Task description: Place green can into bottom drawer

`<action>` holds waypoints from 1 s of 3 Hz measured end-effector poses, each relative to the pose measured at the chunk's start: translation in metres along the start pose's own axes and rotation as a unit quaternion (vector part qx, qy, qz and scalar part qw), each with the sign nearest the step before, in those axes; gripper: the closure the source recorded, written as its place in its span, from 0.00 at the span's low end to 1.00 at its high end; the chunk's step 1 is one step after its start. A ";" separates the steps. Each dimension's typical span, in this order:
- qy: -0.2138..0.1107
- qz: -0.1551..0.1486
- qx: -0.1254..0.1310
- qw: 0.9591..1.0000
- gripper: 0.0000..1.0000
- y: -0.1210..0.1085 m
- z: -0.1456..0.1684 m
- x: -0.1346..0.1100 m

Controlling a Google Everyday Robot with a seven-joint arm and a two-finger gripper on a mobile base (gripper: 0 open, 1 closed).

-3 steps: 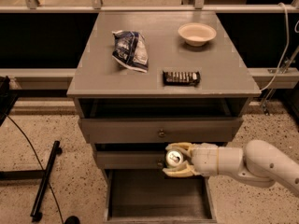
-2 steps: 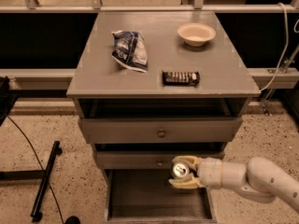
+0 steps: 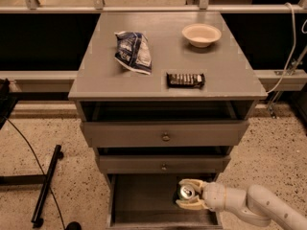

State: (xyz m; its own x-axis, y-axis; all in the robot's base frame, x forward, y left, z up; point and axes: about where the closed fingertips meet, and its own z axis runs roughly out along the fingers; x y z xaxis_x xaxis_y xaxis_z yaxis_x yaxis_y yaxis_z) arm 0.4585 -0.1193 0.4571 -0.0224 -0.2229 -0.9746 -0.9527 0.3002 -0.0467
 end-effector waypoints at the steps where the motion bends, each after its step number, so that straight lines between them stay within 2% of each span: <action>1: -0.001 0.001 -0.001 1.000 1.00 0.001 0.001 0.001; 2: -0.013 0.005 0.006 1.000 1.00 -0.003 0.005 0.018; 3: -0.024 0.010 0.022 0.999 1.00 -0.011 0.015 0.065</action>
Offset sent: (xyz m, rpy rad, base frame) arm 0.0160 -0.0074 -0.0661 0.0928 -0.0112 -0.0539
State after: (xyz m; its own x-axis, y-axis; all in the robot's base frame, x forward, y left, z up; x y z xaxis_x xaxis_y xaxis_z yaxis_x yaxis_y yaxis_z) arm 0.4718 -0.1233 0.3908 -0.0264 -0.1708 -0.9849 -0.9381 0.3448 -0.0346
